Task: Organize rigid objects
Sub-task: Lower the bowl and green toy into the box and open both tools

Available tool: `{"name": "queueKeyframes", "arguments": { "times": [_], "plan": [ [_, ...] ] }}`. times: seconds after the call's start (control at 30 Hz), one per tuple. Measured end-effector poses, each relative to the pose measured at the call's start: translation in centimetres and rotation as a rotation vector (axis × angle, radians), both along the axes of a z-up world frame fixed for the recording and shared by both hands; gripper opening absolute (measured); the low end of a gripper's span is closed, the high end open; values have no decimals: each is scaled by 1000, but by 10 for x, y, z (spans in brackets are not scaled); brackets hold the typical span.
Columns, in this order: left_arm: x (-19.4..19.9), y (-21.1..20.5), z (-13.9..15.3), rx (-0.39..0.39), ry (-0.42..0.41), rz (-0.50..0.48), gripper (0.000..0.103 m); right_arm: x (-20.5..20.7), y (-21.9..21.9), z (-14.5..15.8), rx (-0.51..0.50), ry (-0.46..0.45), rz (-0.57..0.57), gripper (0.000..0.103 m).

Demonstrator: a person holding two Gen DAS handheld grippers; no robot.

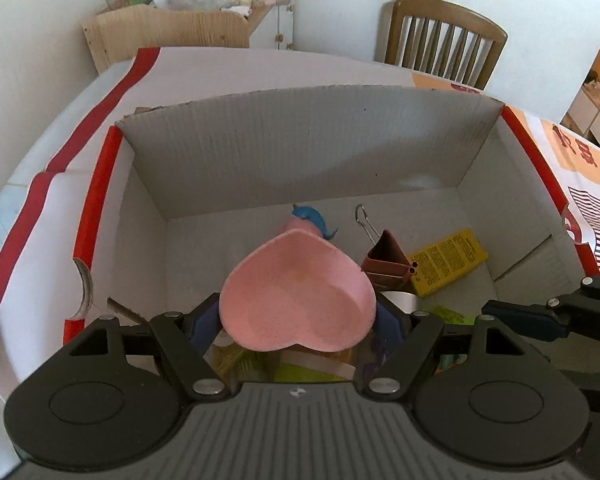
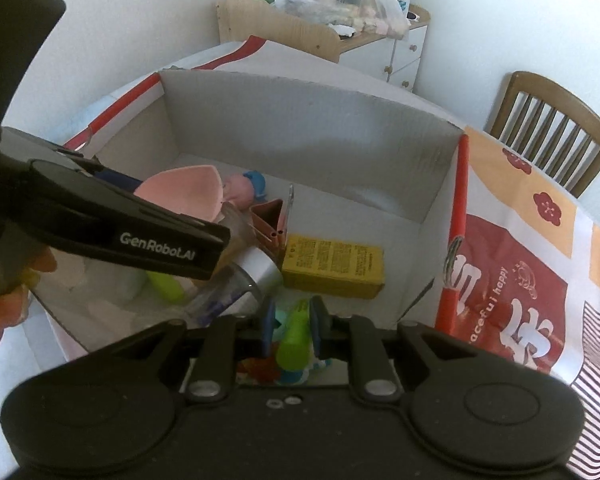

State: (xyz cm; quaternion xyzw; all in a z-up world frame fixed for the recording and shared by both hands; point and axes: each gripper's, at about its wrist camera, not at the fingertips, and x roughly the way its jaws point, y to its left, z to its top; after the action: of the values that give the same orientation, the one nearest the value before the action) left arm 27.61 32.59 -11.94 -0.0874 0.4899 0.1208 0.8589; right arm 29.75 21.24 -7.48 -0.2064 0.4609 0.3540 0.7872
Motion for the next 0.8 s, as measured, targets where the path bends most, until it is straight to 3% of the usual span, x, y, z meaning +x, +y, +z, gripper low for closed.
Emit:
{"name": "queueKeyframes", "arguments": {
  "times": [0.37, 0.53, 0.8],
  "plan": [
    [-8, -2, 5, -20, -11, 8, 78, -2, -10, 11, 68, 30, -7, 31],
    [-18, -8, 13, -10, -38, 2, 78, -6, -17, 23, 115, 14, -10, 56],
    [-40, -15, 31, 5, -102, 9, 78, -15, -32, 45, 185, -5, 0, 63]
  ]
}}
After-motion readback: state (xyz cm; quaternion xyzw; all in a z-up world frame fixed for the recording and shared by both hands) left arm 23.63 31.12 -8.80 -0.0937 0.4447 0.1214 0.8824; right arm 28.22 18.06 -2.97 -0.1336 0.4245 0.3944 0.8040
